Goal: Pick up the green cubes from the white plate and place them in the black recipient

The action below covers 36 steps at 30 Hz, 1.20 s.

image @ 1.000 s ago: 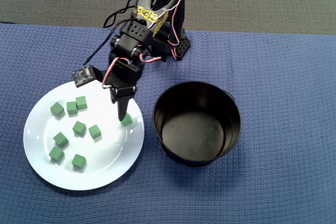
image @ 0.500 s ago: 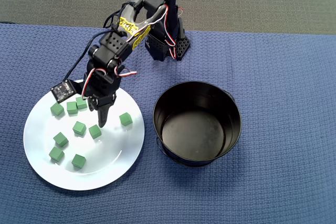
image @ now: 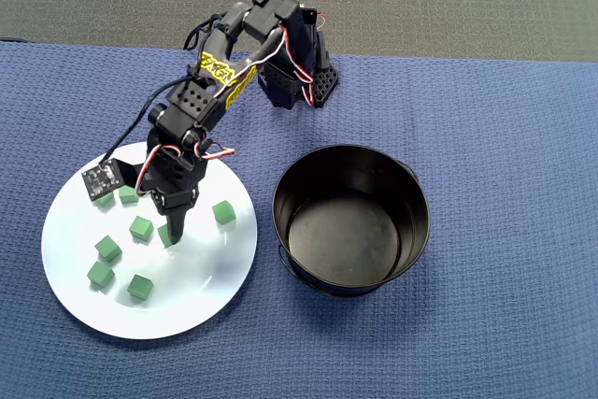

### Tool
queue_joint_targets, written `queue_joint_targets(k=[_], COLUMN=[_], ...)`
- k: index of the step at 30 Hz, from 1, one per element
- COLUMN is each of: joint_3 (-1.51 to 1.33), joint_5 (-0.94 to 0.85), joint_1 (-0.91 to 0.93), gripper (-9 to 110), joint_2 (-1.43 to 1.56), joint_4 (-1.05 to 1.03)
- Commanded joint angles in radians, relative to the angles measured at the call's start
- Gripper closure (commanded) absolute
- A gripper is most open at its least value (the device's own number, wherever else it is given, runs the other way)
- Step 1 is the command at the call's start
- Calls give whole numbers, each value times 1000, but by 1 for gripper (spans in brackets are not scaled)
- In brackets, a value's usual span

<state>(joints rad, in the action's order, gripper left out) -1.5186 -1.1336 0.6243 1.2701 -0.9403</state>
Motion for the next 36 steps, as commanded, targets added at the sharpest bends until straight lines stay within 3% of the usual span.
queue_joint_targets(k=[1, 17, 22, 26, 36], joint_3=[67, 86, 120, 123, 143], joint_5=[6, 8, 48, 66, 318], joint_1=[-18, -43, -54, -57, -77], gripper=[82, 84, 101, 101, 101], joint_2=[-11, -86, -109, -104, 380], joint_4=[21, 54, 37, 37, -331])
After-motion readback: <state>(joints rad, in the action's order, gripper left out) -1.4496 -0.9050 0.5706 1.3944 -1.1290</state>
